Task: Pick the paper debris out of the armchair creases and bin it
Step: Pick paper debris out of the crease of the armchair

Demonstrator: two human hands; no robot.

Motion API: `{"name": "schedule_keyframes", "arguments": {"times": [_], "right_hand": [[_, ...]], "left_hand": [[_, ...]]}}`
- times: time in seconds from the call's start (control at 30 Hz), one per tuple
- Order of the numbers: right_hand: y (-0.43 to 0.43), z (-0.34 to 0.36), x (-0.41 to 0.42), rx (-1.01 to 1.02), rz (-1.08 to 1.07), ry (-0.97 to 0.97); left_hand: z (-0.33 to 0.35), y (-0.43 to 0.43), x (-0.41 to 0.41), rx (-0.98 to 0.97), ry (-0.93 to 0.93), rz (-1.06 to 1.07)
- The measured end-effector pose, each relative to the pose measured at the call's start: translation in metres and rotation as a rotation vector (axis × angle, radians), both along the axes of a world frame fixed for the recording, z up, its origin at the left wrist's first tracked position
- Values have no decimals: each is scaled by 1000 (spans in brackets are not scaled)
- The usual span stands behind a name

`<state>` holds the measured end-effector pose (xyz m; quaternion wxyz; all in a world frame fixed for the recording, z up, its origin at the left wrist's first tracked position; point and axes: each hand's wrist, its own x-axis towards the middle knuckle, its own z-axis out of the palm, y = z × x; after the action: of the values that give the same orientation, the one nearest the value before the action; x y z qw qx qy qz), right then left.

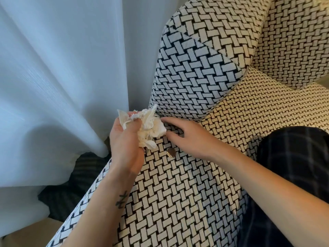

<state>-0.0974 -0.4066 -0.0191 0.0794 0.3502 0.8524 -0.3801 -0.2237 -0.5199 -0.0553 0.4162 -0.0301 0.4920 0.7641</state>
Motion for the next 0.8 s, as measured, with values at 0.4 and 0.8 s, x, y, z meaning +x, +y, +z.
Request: {"name": "schedule_keyframes", "arguments": {"times": [0.4,0.8], "right_hand": [[-32,-25,40,106,-46,153],[-33,-8,42,-185,-290,252]], "left_hand": [[-4,14,17,102,92,-121],[13,17,32,-93,199,-86]]}}
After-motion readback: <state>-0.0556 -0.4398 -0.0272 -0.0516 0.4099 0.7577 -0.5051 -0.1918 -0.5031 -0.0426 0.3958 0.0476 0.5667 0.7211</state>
